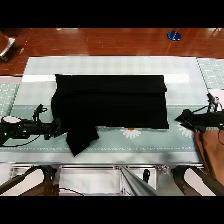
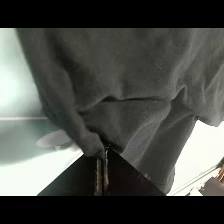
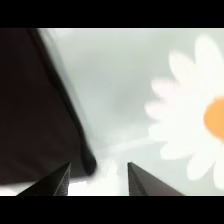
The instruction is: Fold the shirts.
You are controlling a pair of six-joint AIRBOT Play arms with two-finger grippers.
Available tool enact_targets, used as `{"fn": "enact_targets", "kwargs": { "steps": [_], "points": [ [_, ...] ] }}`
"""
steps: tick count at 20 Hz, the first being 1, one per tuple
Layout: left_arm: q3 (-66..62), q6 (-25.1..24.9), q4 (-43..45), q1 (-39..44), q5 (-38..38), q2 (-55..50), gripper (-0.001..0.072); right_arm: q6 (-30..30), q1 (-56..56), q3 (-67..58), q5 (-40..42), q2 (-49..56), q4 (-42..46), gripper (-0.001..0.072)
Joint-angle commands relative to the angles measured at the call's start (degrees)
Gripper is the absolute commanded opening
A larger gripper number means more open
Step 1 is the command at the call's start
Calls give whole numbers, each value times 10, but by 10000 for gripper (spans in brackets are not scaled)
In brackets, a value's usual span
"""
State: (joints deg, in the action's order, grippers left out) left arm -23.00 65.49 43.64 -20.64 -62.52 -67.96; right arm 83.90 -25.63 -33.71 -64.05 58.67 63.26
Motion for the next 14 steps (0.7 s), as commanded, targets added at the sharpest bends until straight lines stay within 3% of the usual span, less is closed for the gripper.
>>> {"fn": "enact_targets", "kwargs": {
  "steps": [1, 4, 7, 11, 12, 14],
  "points": [
    [-1, -3, -2, 4, 4, 0, 25, -26, -6, 17, -35, 20, -16, 410],
    [-1, -3, -2, 4, 4, 0, 25, -54, -6, 17, -39, 66, -80, 410],
    [-1, -3, -2, 4, 4, 0, 25, -53, 21, 17, -20, 101, -90, 410],
    [-1, -3, -2, 4, 3, 0, 25, -42, 66, 7, 56, 125, -138, 410],
    [-2, -3, -2, 4, 2, 0, 25, -42, 71, 0, 60, 125, -147, 388],
    [-10, -3, -2, 4, 4, 0, 25, -51, 91, -16, 54, 125, -148, 174]
  ]
}}
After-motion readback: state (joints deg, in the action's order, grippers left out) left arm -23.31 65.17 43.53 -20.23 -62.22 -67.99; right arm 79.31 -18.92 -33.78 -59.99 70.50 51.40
